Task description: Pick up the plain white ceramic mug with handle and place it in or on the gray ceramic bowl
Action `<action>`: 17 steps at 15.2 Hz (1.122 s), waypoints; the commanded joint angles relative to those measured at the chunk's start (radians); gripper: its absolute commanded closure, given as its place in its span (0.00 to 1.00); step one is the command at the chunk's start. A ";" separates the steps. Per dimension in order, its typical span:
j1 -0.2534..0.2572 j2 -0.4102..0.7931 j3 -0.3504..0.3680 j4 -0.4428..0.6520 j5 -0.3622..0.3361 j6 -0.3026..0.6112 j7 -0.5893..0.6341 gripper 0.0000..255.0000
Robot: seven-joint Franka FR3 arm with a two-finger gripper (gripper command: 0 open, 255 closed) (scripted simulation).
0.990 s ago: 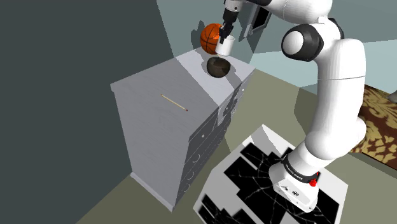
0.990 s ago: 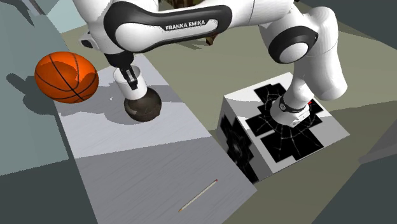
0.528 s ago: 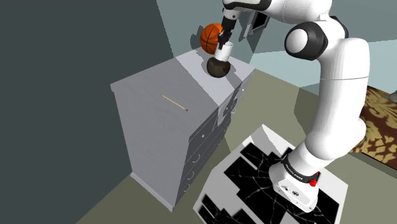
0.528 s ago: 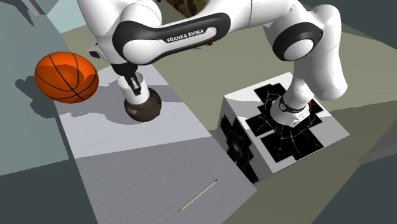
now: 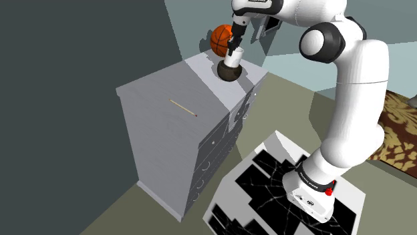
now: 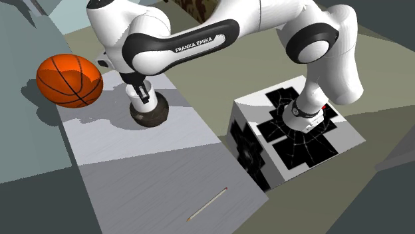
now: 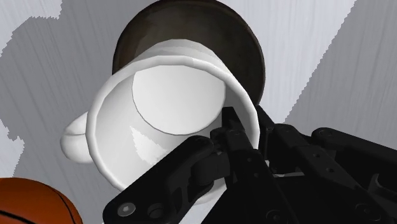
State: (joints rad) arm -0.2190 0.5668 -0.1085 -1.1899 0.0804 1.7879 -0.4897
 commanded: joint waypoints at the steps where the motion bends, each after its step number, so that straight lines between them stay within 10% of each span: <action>1: 0.000 0.000 0.000 0.000 0.000 0.001 0.000 1.00; 2: 0.000 0.000 0.000 0.000 0.000 0.001 0.000 1.00; 3: 0.000 0.000 0.000 0.000 0.000 0.000 0.000 0.00; 17: -0.008 0.015 -0.001 0.153 0.000 -0.137 0.003 0.00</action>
State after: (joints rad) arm -0.2264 0.5813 -0.1090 -1.0387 0.0806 1.6525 -0.4857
